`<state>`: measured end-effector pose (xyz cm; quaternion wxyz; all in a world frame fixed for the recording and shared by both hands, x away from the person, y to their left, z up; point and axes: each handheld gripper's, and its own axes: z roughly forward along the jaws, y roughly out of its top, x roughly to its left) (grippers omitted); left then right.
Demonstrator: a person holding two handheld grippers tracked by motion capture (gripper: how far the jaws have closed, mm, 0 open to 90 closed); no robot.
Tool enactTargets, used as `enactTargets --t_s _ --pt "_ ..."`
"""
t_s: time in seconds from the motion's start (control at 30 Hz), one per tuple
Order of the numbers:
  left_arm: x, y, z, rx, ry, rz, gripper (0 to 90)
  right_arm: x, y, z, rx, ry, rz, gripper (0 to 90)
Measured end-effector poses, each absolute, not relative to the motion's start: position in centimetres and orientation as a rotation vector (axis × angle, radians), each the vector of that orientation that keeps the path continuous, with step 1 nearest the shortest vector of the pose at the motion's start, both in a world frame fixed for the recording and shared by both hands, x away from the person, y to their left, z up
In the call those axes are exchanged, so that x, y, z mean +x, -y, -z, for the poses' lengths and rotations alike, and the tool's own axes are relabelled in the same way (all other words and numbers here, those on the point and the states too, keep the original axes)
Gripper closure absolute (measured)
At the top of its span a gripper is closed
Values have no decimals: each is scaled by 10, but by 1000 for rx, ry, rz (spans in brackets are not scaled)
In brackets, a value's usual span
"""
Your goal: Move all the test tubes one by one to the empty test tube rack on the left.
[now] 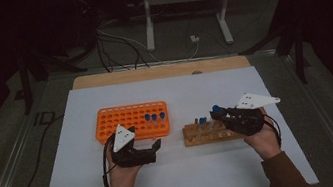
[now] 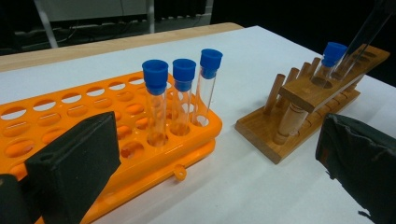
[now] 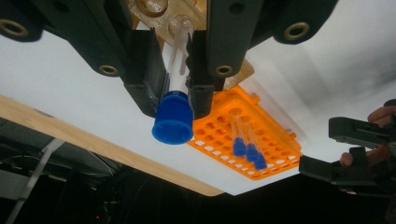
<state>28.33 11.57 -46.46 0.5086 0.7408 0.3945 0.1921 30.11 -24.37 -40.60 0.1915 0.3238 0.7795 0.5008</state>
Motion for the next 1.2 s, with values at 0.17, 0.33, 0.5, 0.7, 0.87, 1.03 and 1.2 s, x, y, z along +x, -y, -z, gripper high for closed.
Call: enactTargets --t_s 0.17,0.33,0.5,0.7,0.87,1.03,1.2 --pt "283 -115 464 1783 -947 -460 4 298 243 400 887 -2185 -1416 771" --pt "282 -112 462 1785 -936 -459 4 295 242 396 875 -2188 -1432 771" --pt "279 -106 458 1783 -910 -454 4 292 240 397 877 -2204 -1455 770" --pt "275 -91 452 1803 -856 -441 7 291 234 402 871 -2232 -1467 770" --pt "274 -77 448 1814 -819 -428 8 290 229 405 868 -2257 -1466 770" --pt "273 -61 446 1827 -785 -422 15 290 223 409 865 -2283 -1467 769" --pt "272 -43 445 1841 -757 -424 43 289 217 412 860 -2298 -1471 768"
